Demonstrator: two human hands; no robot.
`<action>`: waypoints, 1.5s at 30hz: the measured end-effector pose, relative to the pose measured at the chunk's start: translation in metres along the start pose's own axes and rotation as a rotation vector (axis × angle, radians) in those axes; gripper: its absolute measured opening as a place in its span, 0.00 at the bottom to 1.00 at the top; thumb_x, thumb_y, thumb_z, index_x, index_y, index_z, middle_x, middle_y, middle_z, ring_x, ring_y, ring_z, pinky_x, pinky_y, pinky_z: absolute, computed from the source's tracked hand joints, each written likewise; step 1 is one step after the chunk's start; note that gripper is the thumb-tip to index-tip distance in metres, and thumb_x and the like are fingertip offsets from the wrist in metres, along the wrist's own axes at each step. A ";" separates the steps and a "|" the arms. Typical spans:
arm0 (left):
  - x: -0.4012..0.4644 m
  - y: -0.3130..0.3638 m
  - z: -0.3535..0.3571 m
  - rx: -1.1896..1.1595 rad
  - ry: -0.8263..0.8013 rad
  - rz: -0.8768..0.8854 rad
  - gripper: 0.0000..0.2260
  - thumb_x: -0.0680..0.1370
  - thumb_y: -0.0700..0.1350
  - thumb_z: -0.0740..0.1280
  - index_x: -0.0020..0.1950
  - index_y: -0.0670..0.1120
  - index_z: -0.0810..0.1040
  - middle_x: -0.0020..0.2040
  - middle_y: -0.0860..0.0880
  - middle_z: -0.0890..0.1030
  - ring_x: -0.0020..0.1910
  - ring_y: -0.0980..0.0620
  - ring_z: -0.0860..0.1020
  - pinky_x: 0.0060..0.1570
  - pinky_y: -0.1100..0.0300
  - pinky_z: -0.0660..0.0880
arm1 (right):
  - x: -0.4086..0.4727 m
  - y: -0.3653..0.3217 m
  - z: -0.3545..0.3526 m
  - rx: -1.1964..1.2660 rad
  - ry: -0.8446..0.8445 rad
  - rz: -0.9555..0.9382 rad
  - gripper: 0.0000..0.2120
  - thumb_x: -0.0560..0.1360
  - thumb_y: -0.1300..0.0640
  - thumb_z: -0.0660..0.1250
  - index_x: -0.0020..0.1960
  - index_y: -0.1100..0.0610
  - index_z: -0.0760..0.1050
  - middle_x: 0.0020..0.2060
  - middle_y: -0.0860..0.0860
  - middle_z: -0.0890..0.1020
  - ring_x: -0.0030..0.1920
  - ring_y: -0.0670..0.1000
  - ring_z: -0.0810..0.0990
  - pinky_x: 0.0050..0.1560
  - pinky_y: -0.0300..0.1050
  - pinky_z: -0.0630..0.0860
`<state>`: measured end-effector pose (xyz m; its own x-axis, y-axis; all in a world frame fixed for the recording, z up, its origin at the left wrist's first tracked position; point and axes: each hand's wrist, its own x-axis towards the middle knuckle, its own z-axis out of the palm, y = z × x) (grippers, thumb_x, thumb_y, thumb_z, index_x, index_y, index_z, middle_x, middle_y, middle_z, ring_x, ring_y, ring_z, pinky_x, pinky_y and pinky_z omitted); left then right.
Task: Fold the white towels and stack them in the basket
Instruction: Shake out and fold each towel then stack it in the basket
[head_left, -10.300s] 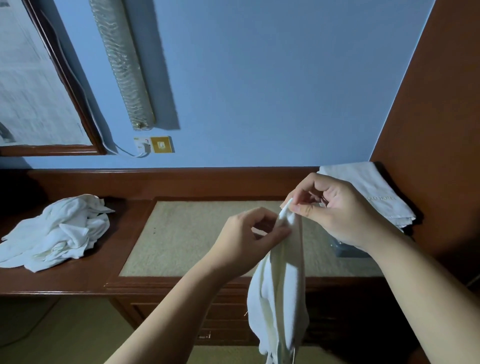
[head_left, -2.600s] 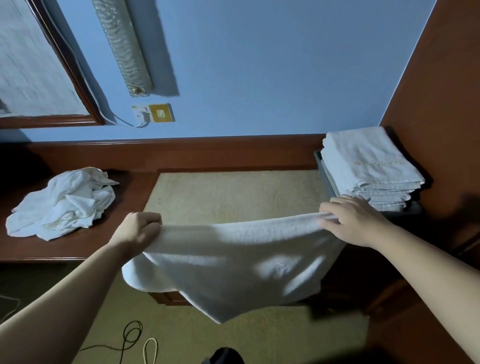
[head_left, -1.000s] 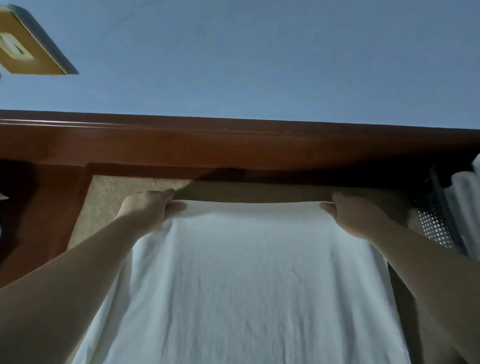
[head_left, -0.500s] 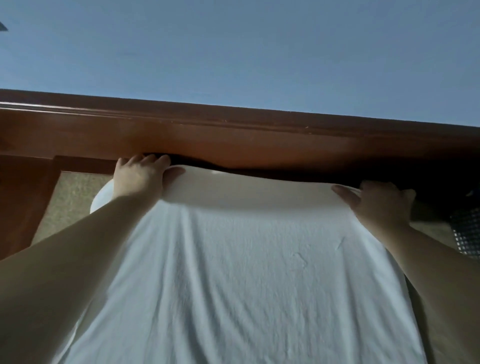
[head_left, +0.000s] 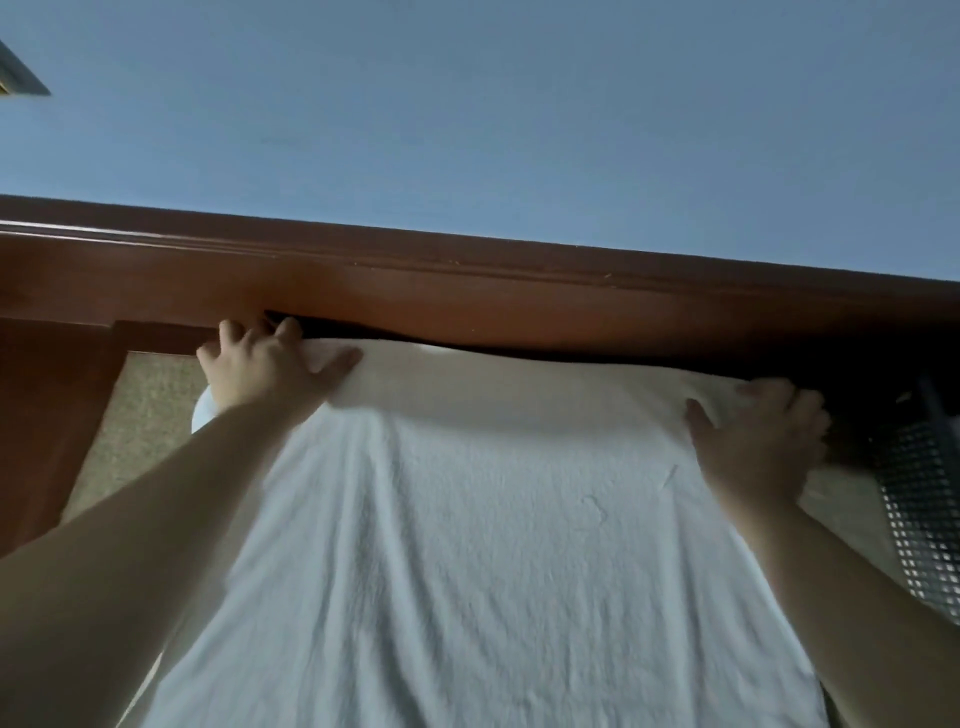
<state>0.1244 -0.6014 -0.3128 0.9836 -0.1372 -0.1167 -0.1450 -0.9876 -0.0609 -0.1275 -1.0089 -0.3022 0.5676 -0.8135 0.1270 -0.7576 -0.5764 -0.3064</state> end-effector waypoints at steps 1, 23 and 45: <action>0.000 -0.008 -0.008 -0.047 -0.093 -0.055 0.38 0.71 0.81 0.58 0.63 0.51 0.77 0.64 0.39 0.76 0.68 0.36 0.68 0.63 0.37 0.68 | -0.017 -0.001 0.001 0.030 -0.074 -0.109 0.22 0.72 0.48 0.78 0.59 0.58 0.76 0.57 0.62 0.76 0.60 0.64 0.72 0.57 0.56 0.72; -0.004 -0.143 -0.014 -1.137 -0.431 -0.572 0.11 0.75 0.46 0.79 0.55 0.47 0.82 0.57 0.44 0.85 0.55 0.45 0.84 0.49 0.51 0.81 | -0.021 -0.065 -0.009 -0.410 -0.848 -0.099 0.62 0.62 0.18 0.67 0.84 0.47 0.46 0.75 0.63 0.59 0.66 0.67 0.72 0.59 0.56 0.79; -0.274 -0.237 0.010 -0.468 -0.727 -0.351 0.17 0.78 0.61 0.72 0.45 0.47 0.80 0.44 0.48 0.82 0.41 0.49 0.79 0.41 0.54 0.72 | -0.014 -0.029 0.027 -0.389 -0.740 -0.154 0.76 0.45 0.08 0.56 0.82 0.51 0.53 0.80 0.64 0.60 0.76 0.70 0.64 0.71 0.63 0.70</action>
<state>-0.1120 -0.3292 -0.2760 0.6312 0.1010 -0.7690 0.3614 -0.9156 0.1764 -0.1044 -0.9787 -0.3201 0.6353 -0.5413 -0.5508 -0.6346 -0.7723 0.0270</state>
